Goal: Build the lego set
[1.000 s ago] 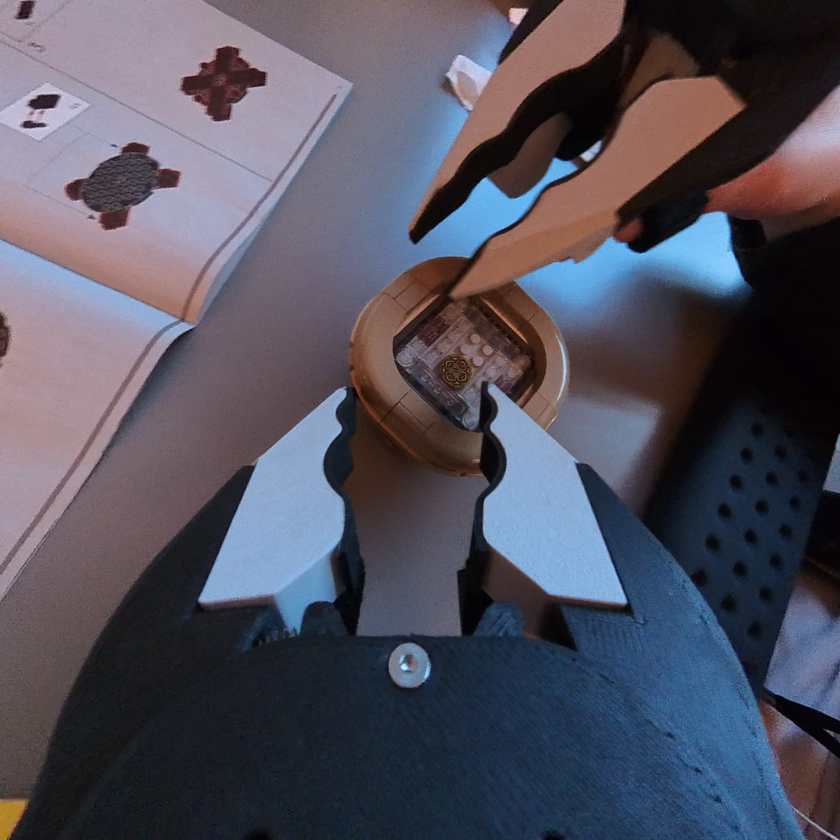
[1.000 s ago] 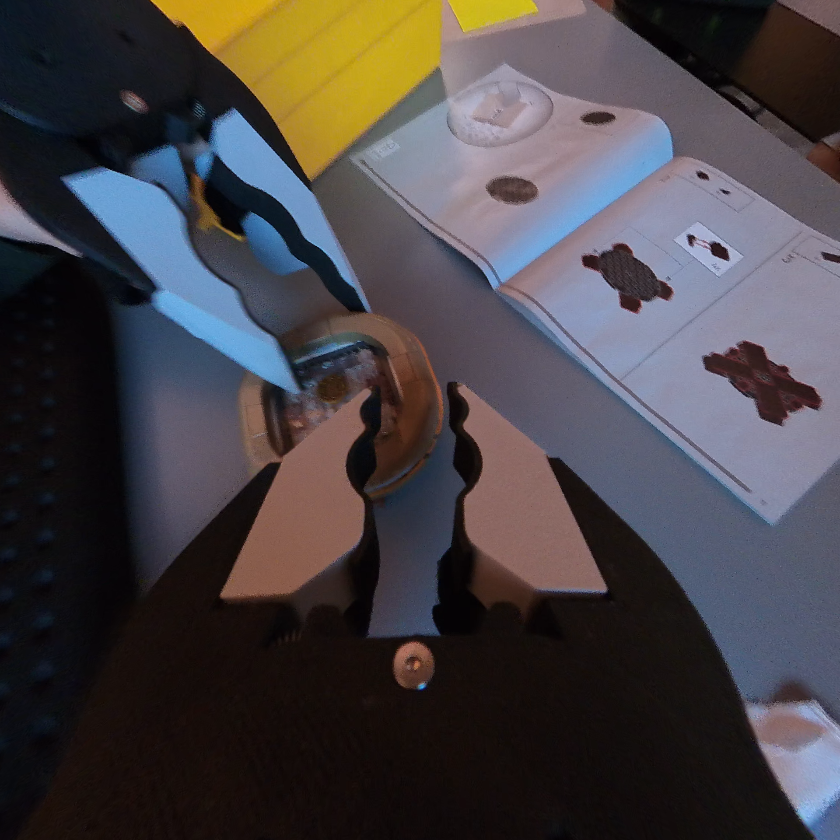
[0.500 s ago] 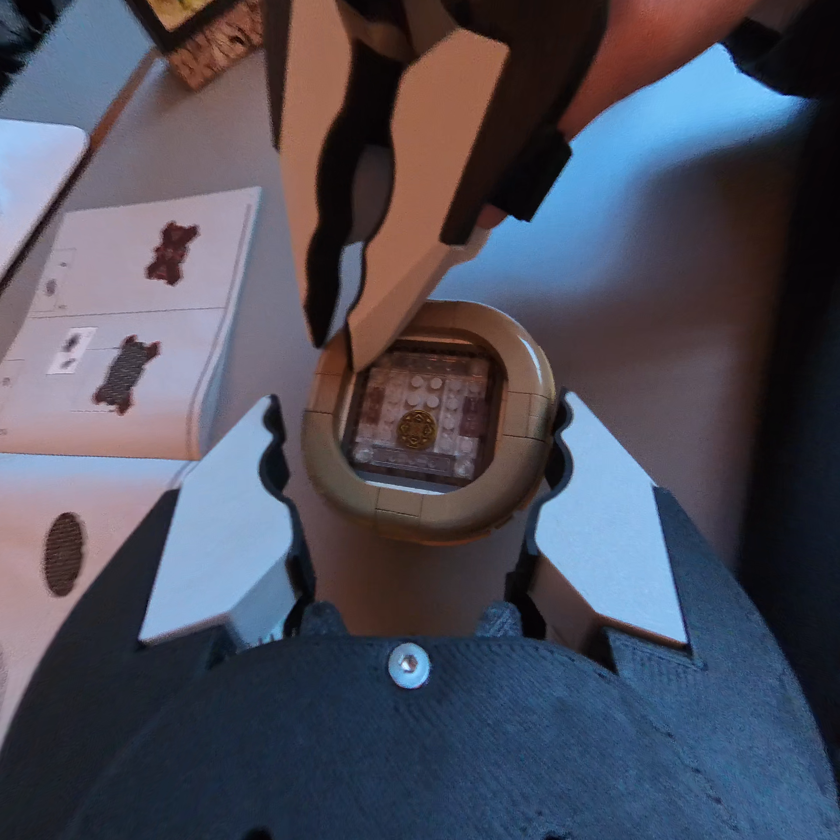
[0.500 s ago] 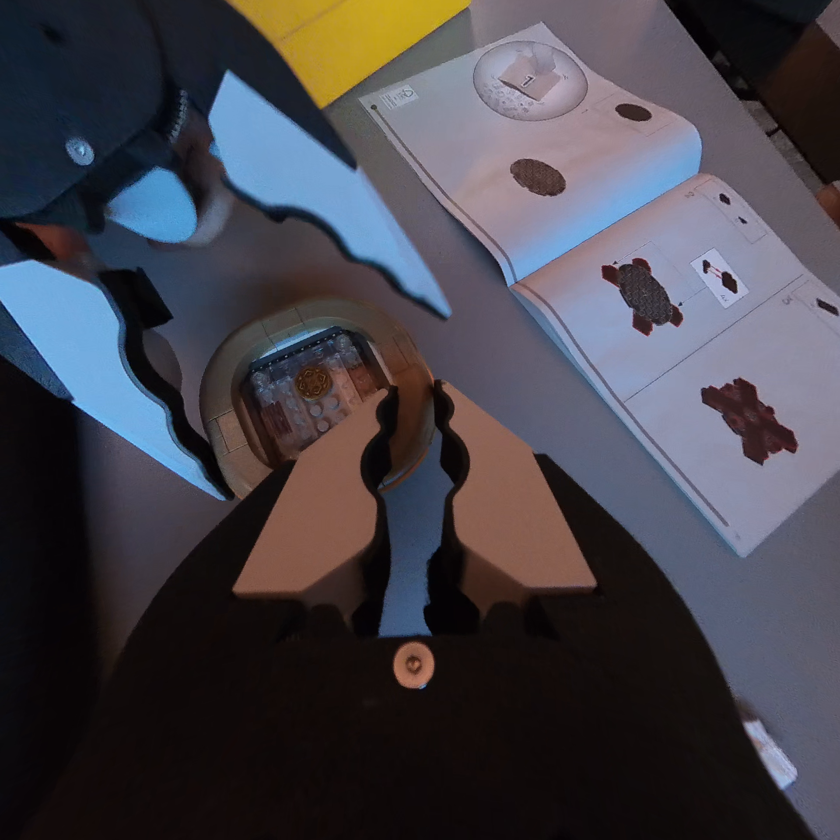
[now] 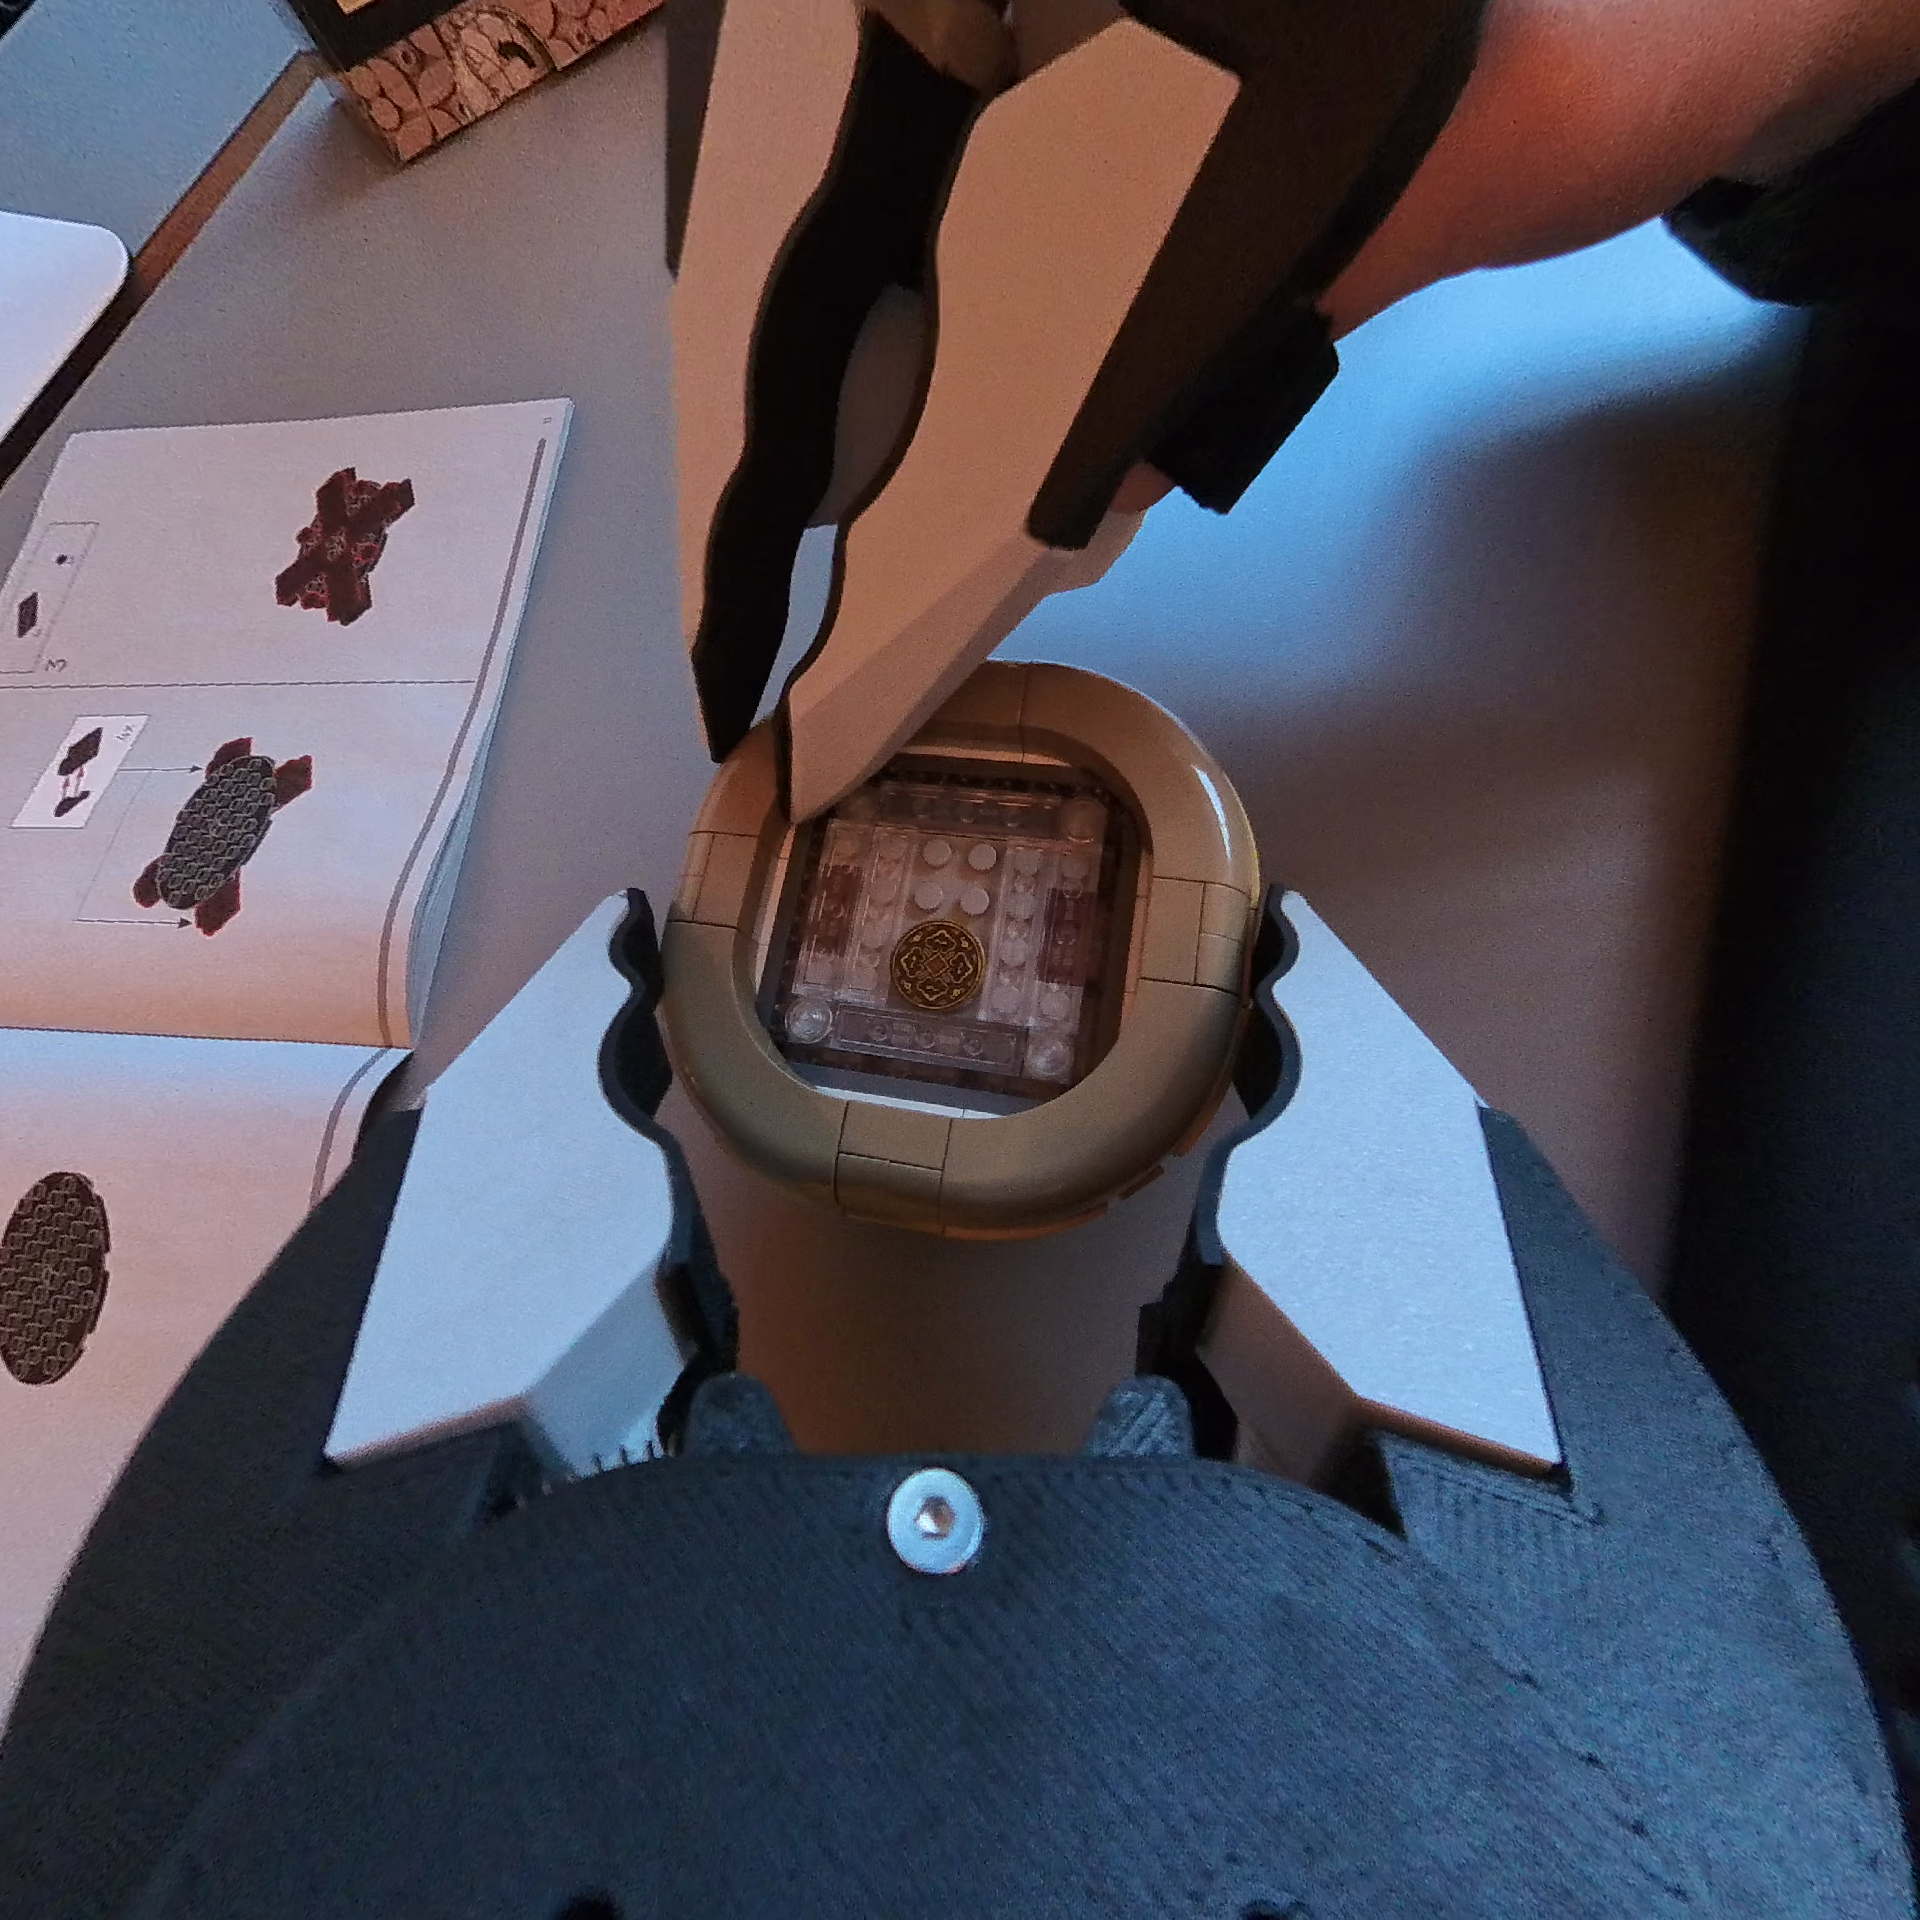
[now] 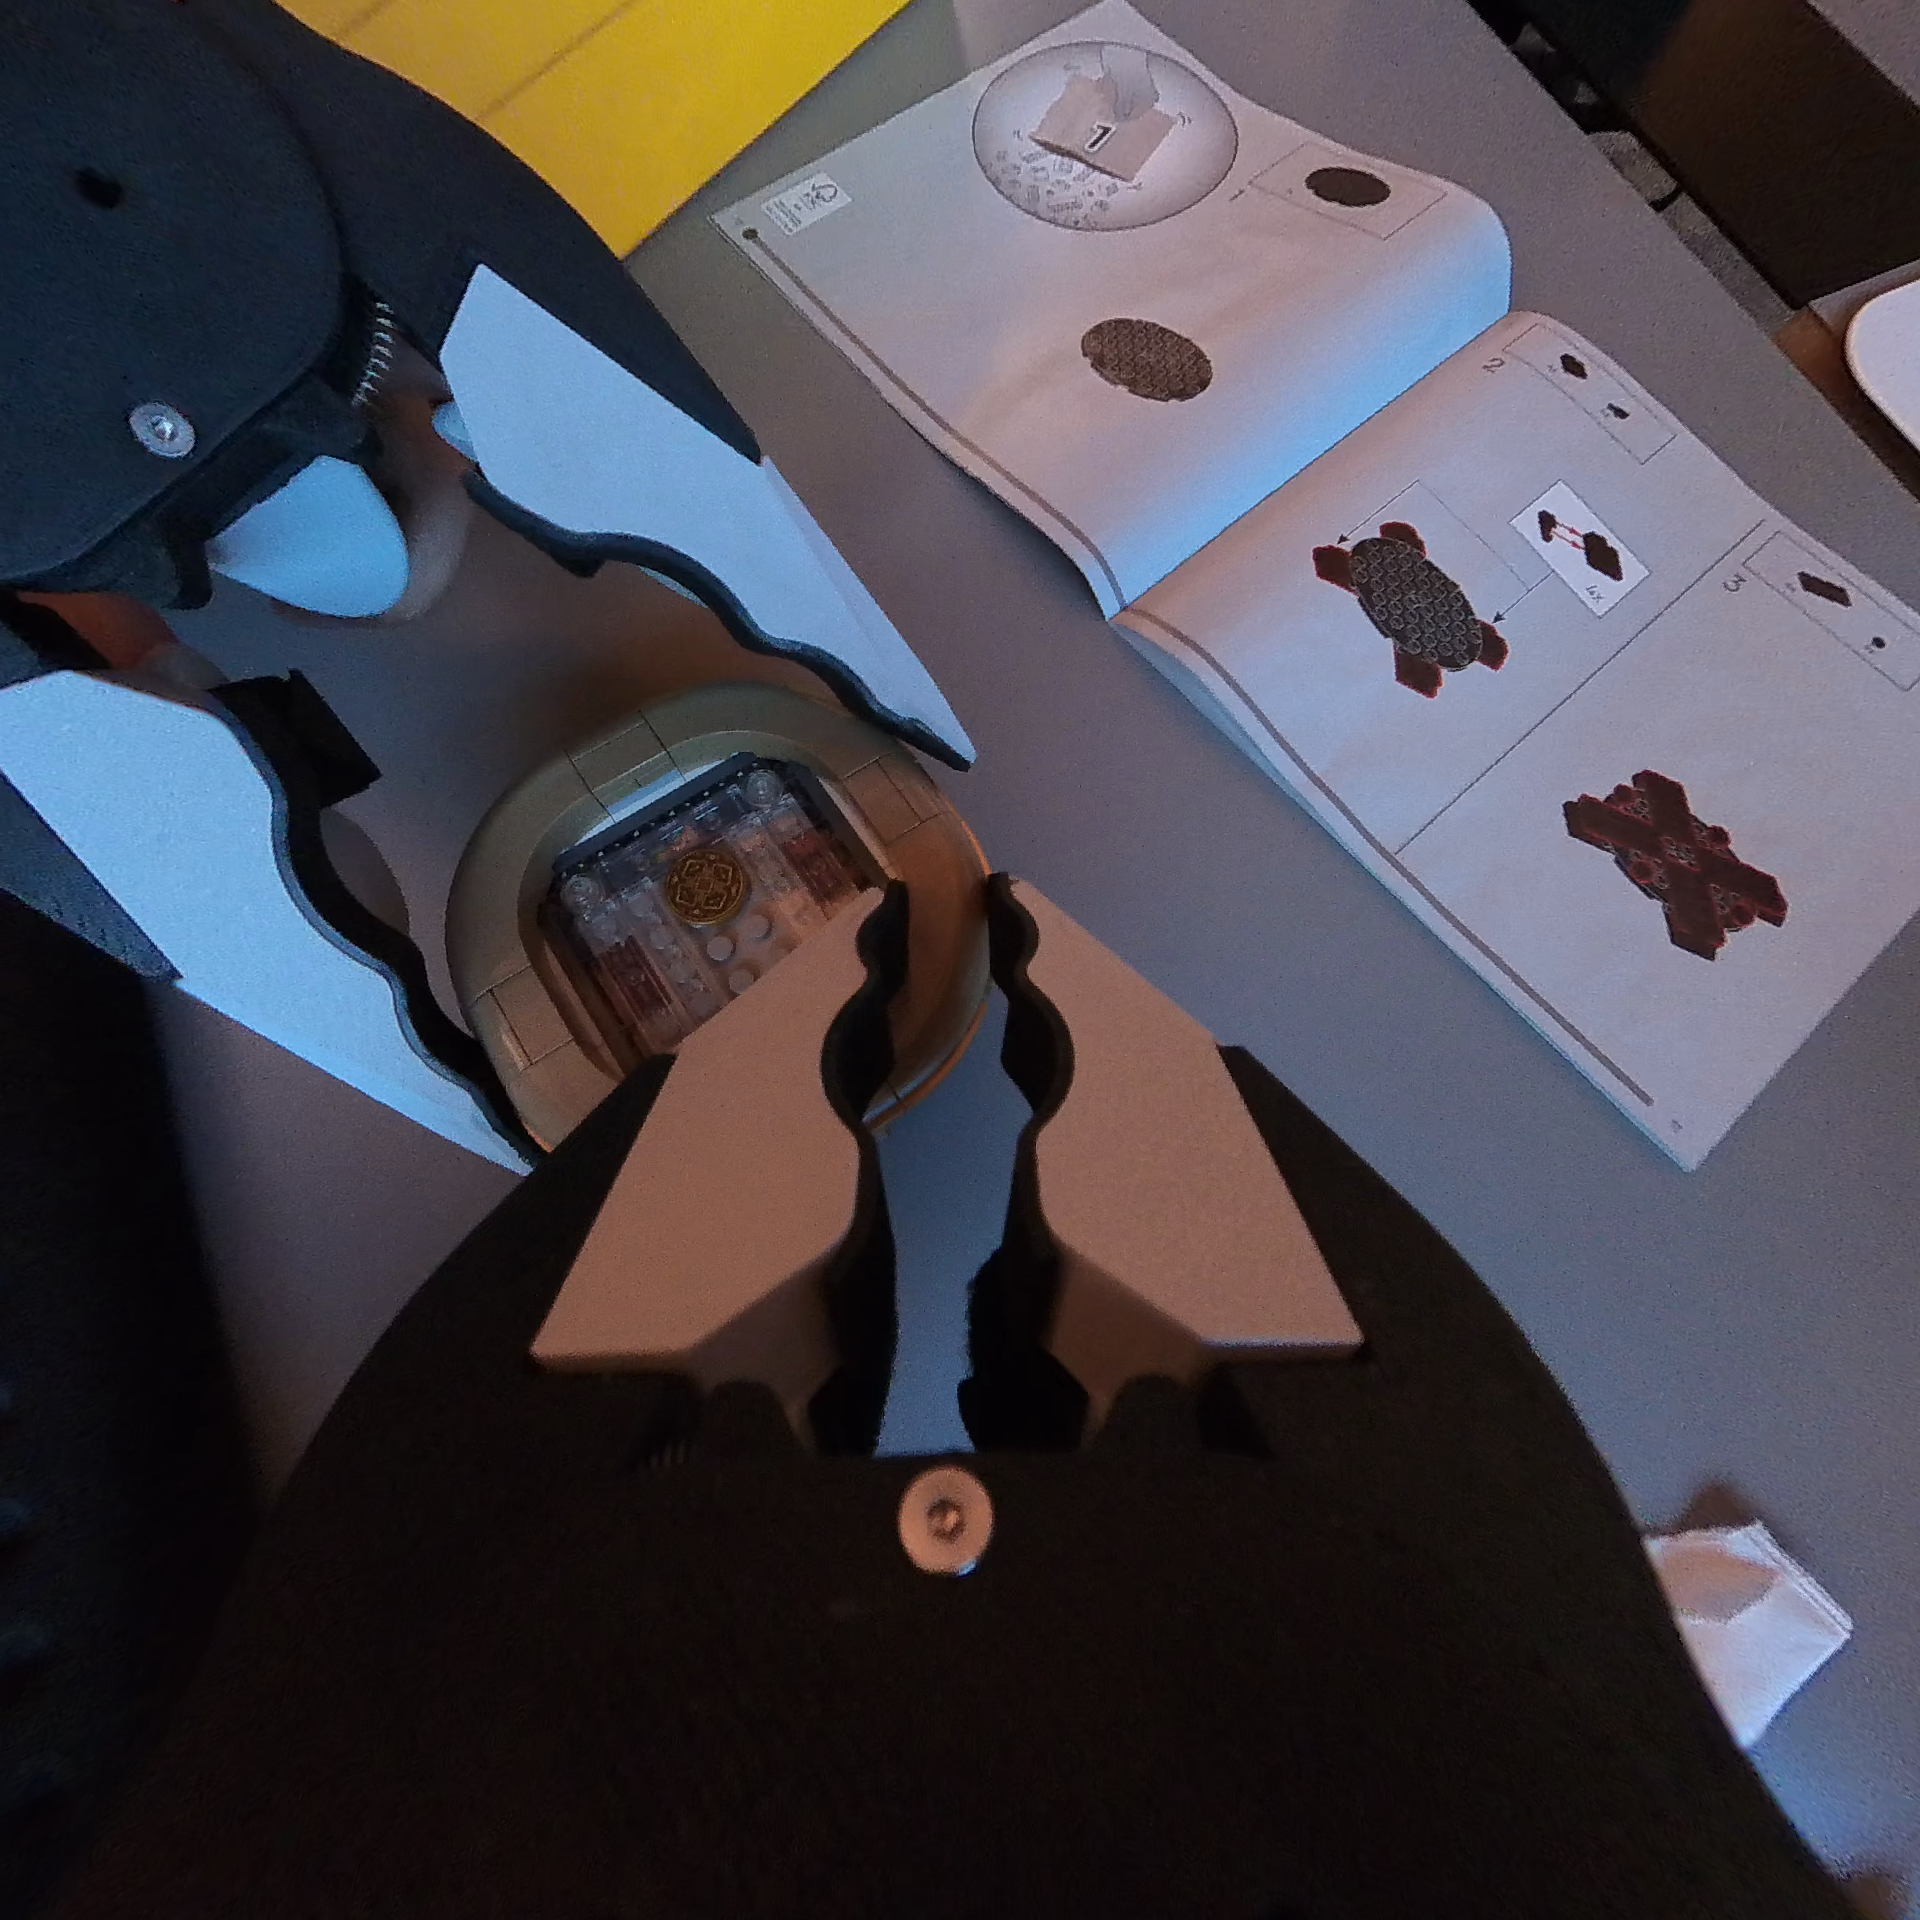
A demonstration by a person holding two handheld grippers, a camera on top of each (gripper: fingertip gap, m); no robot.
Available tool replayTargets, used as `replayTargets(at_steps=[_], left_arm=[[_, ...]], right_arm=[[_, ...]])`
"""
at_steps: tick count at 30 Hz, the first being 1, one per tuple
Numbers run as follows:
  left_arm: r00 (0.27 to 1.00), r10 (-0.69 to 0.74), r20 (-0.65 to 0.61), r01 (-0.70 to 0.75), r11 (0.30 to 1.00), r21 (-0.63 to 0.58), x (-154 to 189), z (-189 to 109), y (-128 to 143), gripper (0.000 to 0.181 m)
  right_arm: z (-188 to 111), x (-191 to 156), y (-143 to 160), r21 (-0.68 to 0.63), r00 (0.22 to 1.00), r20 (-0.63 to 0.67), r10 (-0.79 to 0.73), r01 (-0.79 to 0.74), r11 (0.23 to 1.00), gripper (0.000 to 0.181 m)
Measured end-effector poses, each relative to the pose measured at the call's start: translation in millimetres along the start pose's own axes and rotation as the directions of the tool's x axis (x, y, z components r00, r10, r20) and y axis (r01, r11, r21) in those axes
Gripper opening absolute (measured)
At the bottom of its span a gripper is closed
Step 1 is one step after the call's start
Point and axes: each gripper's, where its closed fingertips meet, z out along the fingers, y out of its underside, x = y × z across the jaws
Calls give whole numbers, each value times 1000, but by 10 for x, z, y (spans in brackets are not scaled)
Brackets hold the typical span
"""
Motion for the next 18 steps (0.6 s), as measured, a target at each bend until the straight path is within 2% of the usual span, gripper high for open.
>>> replayTargets(at_steps=[4,16,17,18], left_arm=[[1000,20,16,-20,1000,-5,6,8,1,113],[999,21,42,-20,1000,-15,-3,12,8,113],[999,19,41,-18,1000,-19,-3,9,13,113],[999,20,41,-19,1000,-19,-2,9,11,113]], right_arm=[[-7,-1,4,56,998,34,46,-48,997,13],[-11,1,-13,143,996,73,57,-68,987,13],[-52,11,-65,185,995,77,65,-79,980,14],[-240,62,-292,334,990,94,103,-129,934,13]])
